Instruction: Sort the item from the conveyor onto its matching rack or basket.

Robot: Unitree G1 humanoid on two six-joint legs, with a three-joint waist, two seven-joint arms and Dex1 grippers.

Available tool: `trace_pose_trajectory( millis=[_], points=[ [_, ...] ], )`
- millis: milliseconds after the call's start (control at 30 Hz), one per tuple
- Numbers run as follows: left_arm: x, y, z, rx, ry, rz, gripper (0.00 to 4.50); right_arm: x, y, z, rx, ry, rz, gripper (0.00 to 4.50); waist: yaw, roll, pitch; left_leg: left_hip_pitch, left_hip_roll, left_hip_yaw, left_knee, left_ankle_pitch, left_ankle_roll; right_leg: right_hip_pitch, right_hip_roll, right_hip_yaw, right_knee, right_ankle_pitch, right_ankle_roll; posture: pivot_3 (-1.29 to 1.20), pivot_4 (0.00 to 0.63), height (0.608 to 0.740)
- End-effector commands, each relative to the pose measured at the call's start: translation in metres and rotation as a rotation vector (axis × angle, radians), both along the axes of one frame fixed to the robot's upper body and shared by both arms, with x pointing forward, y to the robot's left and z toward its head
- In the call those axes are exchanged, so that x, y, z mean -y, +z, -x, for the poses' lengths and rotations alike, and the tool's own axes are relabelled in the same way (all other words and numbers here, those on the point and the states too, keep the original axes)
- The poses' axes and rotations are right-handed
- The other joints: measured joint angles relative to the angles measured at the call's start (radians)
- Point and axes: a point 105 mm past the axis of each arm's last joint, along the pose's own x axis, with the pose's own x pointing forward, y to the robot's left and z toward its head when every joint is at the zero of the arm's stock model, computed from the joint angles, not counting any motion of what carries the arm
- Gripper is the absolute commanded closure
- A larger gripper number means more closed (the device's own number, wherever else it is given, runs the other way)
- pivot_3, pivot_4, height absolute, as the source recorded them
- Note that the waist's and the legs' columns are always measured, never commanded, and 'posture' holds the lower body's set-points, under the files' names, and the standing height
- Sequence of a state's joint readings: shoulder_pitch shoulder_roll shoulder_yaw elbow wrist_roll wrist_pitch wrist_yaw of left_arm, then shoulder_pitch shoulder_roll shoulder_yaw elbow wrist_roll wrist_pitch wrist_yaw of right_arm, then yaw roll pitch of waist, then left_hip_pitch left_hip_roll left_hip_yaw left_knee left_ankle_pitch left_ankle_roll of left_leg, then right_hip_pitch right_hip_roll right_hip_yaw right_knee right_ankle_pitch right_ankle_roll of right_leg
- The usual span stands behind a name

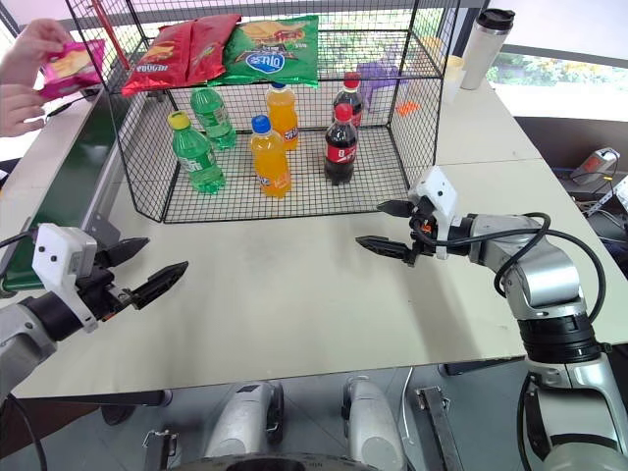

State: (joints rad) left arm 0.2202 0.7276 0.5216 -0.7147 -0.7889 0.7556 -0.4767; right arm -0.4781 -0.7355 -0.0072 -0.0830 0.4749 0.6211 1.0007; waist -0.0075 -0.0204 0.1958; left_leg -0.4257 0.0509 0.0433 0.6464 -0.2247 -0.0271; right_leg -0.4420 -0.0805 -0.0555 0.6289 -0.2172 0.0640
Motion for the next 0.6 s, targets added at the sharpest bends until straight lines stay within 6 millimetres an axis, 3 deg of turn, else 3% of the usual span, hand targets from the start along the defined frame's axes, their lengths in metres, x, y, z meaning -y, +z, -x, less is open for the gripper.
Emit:
trace_pose_trajectory(
  millis=[33,467,533,600],
  points=[
    [0.001,0.006,-0.001,0.039,-0.004,-0.017,0.06,-0.002,0.011,0.0,0.052,0.017,-0.005,0.02,0.0,0.0,0.0,0.0,0.0,0.0,0.0,0.0,0.0,0.0,0.0,0.0,0.0,0.0,0.0,0.0,0.15,0.74],
    [-0.011,0.003,-0.008,0.063,0.084,-0.107,0.06,-0.007,0.01,-0.002,0.053,0.018,-0.012,0.02,0.0,0.0,0.0,0.0,0.0,0.0,0.0,0.0,0.0,0.0,0.0,0.0,0.0,0.0,0.0,0.0,0.15,0.74],
    [-0.022,0.01,-0.01,0.108,0.145,-0.163,0.06,-0.007,0.009,-0.003,0.052,0.018,-0.014,0.02,0.0,0.0,0.0,0.0,0.0,0.0,0.0,0.0,0.0,0.0,0.0,0.0,0.0,0.0,0.0,0.0,0.15,0.74],
    [-0.05,0.03,-0.015,0.215,0.278,-0.313,0.06,-0.012,0.014,-0.004,0.057,0.032,-0.037,0.02,-0.001,0.0,0.0,0.0,0.0,0.0,0.0,0.0,0.0,0.0,0.0,0.0,0.0,0.0,0.0,0.0,0.15,0.74]
  ],
)
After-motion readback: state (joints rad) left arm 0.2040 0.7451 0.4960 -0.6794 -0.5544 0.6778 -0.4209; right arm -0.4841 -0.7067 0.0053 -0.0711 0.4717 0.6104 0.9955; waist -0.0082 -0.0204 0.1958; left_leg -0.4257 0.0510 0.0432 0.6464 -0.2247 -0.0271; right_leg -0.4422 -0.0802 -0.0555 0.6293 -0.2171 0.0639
